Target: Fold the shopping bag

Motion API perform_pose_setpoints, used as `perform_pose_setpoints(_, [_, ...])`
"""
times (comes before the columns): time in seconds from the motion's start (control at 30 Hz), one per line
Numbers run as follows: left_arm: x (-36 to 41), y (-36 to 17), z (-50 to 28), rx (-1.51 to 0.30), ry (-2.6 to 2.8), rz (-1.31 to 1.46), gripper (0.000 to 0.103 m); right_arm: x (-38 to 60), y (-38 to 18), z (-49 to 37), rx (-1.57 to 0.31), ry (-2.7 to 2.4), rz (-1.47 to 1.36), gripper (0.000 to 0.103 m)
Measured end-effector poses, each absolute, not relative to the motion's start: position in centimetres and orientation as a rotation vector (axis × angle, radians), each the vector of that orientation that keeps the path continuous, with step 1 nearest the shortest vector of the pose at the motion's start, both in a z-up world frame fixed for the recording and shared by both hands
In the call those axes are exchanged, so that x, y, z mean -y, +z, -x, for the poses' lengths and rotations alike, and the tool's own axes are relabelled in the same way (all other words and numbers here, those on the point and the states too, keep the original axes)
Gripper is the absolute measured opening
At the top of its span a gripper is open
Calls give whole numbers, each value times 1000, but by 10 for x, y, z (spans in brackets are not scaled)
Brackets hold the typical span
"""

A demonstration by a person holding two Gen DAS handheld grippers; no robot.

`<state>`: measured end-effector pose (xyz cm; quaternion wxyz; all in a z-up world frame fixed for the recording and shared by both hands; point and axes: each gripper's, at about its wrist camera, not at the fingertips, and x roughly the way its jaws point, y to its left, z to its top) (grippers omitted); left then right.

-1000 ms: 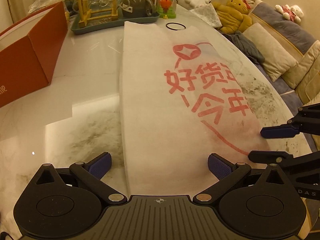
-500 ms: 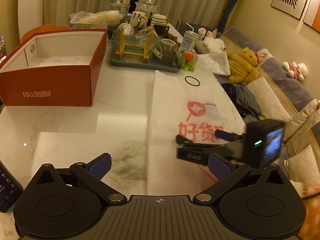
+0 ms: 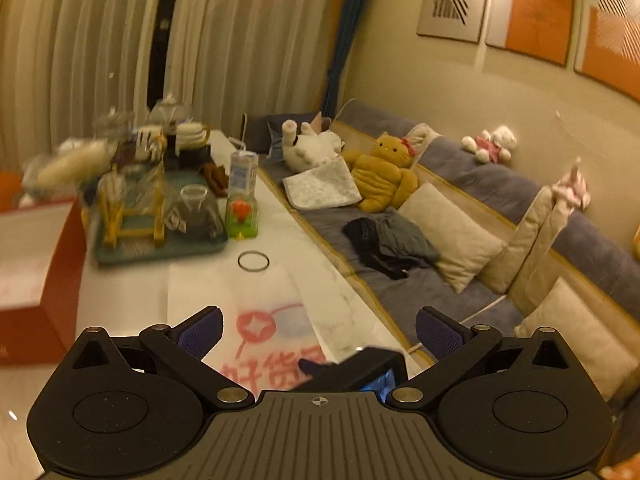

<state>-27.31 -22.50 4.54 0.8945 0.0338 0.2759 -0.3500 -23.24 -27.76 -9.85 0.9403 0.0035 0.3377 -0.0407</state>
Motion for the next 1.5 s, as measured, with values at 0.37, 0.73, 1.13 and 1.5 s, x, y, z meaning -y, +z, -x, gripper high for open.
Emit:
perform_pose_setpoints(0.37, [162, 43, 280, -655, -843, 9, 103, 275, -97, 233, -689, -86, -11, 103])
perform_pose_setpoints(0.73, [61, 23, 296, -672, -1081, -21, 103, 275, -97, 232, -688, -91, -16, 103])
perform_pose_setpoints(1.13, [44, 16, 291, -711, -1047, 166, 103, 276, -97, 232, -688, -90, -14, 103])
perform_pose_setpoints(1.5, [26, -1, 283, -849, -968, 62, 103, 276, -96, 233, -688, -88, -15, 103])
